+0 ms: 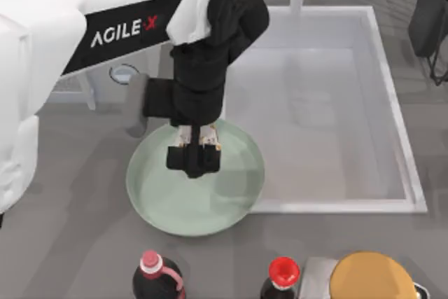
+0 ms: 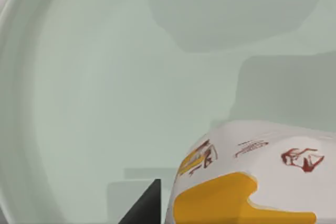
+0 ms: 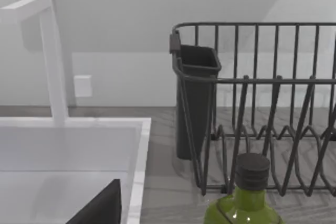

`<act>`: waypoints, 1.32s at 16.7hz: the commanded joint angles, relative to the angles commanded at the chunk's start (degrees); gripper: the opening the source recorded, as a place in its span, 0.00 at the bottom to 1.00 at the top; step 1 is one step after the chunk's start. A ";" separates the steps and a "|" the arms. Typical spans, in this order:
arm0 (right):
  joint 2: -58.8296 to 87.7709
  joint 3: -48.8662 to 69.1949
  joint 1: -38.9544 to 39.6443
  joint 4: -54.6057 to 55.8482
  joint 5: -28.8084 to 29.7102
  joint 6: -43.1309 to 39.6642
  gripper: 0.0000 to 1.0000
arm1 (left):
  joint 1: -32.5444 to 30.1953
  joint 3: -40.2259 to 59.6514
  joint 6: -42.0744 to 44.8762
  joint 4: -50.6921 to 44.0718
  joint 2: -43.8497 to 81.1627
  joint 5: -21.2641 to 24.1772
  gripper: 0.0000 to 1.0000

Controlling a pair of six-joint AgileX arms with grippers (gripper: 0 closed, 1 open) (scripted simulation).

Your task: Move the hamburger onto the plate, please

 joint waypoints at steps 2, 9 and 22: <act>0.00 0.00 0.00 0.00 0.00 0.00 1.00 | -0.07 -2.63 -0.02 3.01 0.63 0.01 0.00; 0.00 0.00 0.00 0.00 0.00 0.00 1.00 | -0.09 -3.59 0.01 4.00 0.85 0.03 0.15; 0.00 0.00 0.00 0.00 0.00 0.00 1.00 | -0.09 -3.59 0.01 4.00 0.85 0.03 1.00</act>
